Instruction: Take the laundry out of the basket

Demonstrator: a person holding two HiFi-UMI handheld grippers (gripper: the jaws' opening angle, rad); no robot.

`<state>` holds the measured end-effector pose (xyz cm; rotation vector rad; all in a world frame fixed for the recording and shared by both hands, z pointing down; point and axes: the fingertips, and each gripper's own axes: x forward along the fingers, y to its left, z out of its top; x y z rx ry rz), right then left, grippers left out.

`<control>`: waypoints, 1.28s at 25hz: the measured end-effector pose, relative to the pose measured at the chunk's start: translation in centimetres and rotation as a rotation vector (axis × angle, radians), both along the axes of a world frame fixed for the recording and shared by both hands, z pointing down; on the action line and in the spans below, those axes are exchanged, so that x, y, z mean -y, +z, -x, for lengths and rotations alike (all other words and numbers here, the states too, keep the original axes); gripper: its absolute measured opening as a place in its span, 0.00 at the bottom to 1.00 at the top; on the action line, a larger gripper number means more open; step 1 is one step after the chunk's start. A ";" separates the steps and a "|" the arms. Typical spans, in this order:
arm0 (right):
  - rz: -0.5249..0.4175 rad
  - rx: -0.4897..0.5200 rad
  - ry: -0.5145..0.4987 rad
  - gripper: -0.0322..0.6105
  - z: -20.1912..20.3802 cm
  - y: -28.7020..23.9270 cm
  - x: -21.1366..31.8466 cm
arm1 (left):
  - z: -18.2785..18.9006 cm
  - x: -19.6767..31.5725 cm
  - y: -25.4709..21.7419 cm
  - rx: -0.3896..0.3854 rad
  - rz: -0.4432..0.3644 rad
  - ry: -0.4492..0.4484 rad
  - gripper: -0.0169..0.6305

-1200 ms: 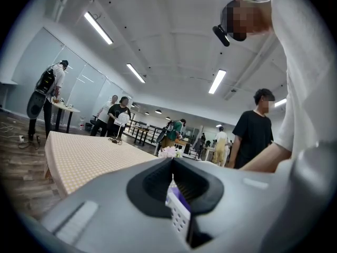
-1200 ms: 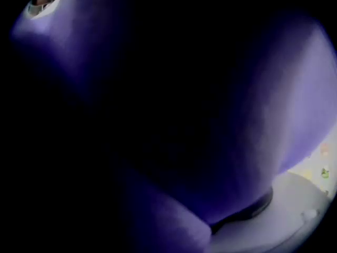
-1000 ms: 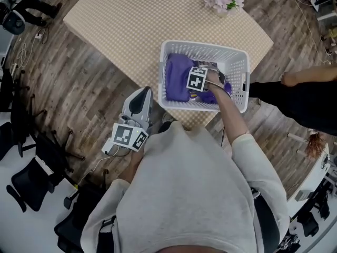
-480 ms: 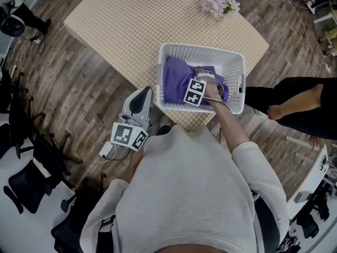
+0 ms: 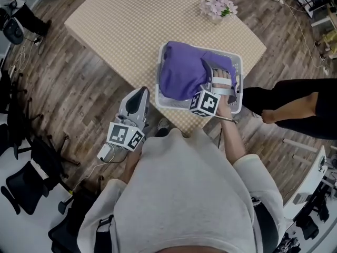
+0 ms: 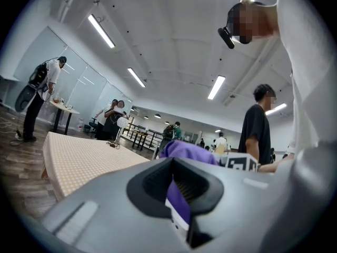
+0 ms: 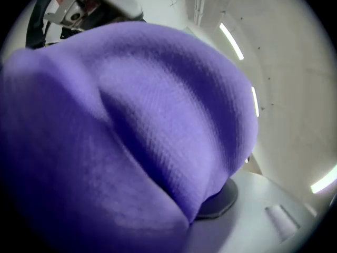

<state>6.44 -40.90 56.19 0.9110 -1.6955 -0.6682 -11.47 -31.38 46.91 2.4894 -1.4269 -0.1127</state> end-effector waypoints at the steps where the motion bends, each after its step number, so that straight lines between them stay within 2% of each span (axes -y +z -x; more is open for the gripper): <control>1: -0.060 0.015 0.002 0.46 0.0 -2.3 -0.2 | -0.1 0.0 -0.2 -0.002 -0.006 0.004 0.04; 3: -0.137 0.041 0.011 0.46 -0.4 -5.2 -0.2 | -0.7 0.1 -0.6 -0.003 -0.019 0.014 0.04; 6: -0.168 0.061 0.044 0.46 -1.7 -5.8 -0.1 | -2.0 0.1 -0.8 0.000 -0.034 0.034 0.04; 9: -0.160 0.098 0.092 0.46 -2.7 -5.4 -0.6 | -2.6 -0.4 -0.9 0.007 -0.043 0.044 0.04; 11: -0.124 0.180 0.125 0.46 -3.0 -5.4 -0.7 | -2.5 -0.6 -1.1 0.009 -0.043 0.039 0.04; 15: -0.050 0.490 0.203 0.46 -3.6 -6.5 -0.8 | -2.1 -0.9 -1.4 0.011 -0.048 0.025 0.04; 20: 0.101 1.039 0.308 0.46 -4.2 -8.1 -1.0 | -1.9 -1.0 -1.6 0.011 -0.056 0.023 0.04; 23: 0.159 1.346 0.299 0.46 -4.8 -9.0 -1.3 | -2.2 -1.1 -1.7 0.013 -0.054 0.026 0.04; 25: 0.157 1.458 0.282 0.46 -5.3 -9.7 -1.7 | -2.3 -1.3 -1.9 0.014 -0.055 0.030 0.04; 27: 0.130 1.470 0.273 0.46 -5.5 -10.4 -1.9 | -2.5 -1.4 -2.0 0.014 -0.061 0.037 0.04; 32: 0.074 1.328 0.256 0.46 -5.4 -11.1 -2.4 | -3.4 -1.4 -2.5 0.015 -0.080 0.066 0.04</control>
